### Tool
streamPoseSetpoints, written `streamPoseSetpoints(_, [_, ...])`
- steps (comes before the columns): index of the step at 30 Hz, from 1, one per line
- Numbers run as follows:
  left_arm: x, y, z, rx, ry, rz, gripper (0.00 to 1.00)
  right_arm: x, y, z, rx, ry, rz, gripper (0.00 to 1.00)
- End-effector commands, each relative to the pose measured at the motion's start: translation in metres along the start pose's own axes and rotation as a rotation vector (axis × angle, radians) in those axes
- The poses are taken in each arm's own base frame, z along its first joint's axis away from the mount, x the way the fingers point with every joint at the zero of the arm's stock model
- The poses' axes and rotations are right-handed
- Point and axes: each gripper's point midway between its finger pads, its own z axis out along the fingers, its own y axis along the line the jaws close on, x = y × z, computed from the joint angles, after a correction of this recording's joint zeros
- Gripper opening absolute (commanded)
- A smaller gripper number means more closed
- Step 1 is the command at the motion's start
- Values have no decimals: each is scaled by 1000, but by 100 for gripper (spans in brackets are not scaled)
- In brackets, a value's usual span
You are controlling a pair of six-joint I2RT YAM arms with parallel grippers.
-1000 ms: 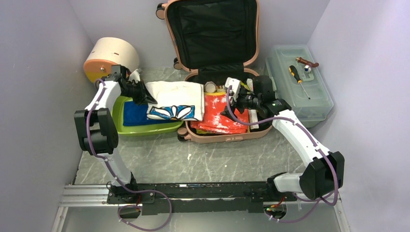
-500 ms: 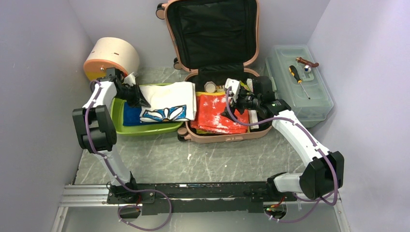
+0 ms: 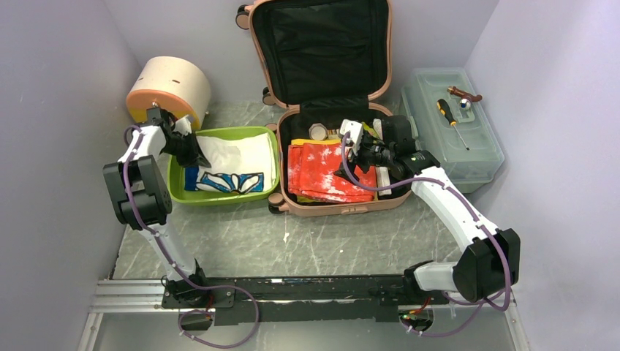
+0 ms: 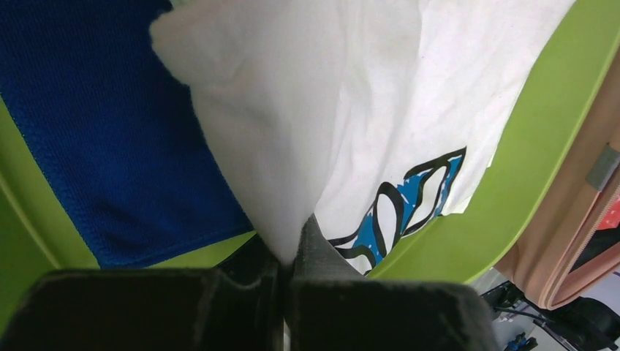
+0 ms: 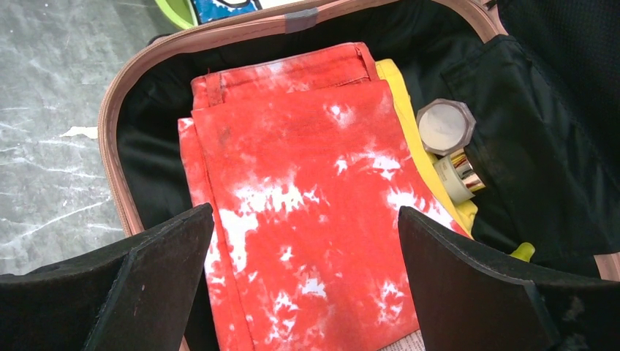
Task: Open, take out, and arrange the luggage
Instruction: Place the clothes in the bin.
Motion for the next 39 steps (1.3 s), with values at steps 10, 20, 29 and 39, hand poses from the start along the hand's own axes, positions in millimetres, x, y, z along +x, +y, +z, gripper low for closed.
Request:
streamPoseSetpoints(10, [-23,4,-21,-84,-123,141,0,-7,1,-1,-15,-33,-27,100])
streamPoseSetpoints(20, [-26,15,-21,-136,-114,153,0,-7,1,-2,-16,-32,-29,100])
streamPoseSetpoints(29, [-20,27,-18,-191,-111,154,0,-7,2,-1,-20,-32,-28,100])
streamPoseSetpoints(39, [-33,17,-36,-194,-154,165,36,-2,12,0,-67,-35,-57,100])
